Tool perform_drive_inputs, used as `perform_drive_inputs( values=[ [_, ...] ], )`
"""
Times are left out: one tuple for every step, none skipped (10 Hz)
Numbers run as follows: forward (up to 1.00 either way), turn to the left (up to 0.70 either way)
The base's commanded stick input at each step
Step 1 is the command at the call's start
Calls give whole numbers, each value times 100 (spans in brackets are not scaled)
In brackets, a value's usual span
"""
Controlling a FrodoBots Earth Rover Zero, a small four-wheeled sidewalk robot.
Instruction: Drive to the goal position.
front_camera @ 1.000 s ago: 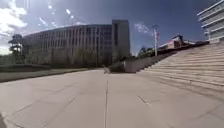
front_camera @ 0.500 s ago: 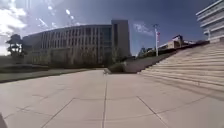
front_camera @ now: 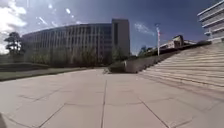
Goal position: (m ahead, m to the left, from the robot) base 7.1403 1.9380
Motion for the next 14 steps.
perform_drive_inputs(
  values=[
    [70, 0],
    [70, 0],
    [70, 0],
    [70, 0],
    [70, 0],
    [70, 0],
    [70, 0],
    [70, 0],
    [70, 0],
    [70, 0],
    [70, 0],
    [70, 0],
    [70, 0],
    [70, 0]
  ],
)
